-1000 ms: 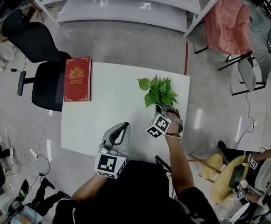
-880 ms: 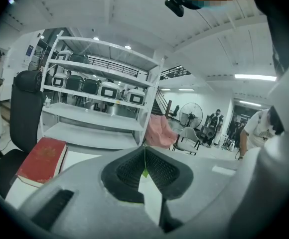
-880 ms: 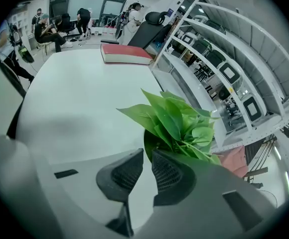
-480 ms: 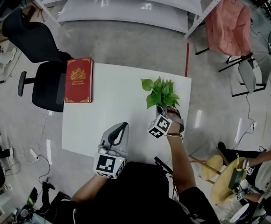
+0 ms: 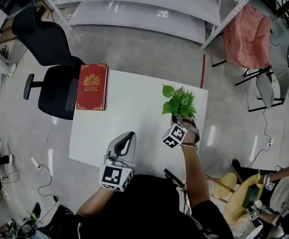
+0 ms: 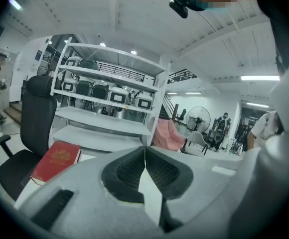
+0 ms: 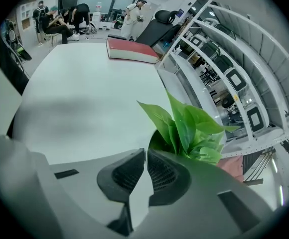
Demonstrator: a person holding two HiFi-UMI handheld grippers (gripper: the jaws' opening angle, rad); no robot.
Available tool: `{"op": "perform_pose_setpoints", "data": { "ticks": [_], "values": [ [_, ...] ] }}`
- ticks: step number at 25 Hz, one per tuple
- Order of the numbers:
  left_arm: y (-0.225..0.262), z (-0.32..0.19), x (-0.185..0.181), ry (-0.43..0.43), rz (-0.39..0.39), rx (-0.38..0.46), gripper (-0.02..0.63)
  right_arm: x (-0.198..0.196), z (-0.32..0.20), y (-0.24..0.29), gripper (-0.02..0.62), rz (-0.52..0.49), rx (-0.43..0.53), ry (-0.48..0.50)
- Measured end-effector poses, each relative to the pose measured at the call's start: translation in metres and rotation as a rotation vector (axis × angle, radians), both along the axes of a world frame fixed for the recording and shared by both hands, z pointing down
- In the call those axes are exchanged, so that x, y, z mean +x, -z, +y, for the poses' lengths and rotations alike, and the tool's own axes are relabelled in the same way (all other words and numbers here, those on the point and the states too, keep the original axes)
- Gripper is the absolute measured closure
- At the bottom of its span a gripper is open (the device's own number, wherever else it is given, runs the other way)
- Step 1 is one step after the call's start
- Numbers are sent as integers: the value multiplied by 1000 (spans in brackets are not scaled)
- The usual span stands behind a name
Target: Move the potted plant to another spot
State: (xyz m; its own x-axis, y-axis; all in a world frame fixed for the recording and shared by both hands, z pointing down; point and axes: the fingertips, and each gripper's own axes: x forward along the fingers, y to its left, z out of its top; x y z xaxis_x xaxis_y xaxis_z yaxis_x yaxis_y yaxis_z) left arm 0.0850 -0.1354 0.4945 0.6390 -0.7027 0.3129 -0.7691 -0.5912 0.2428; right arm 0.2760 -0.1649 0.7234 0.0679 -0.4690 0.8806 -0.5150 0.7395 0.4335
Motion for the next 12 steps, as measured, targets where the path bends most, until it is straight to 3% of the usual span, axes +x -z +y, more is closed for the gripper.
{"op": "perform_pose_setpoints", "data": {
  "ticks": [12],
  "values": [
    [14,0,-43,54,13,34,588,-5,5,-1,580,19,-3,-29]
  ]
}}
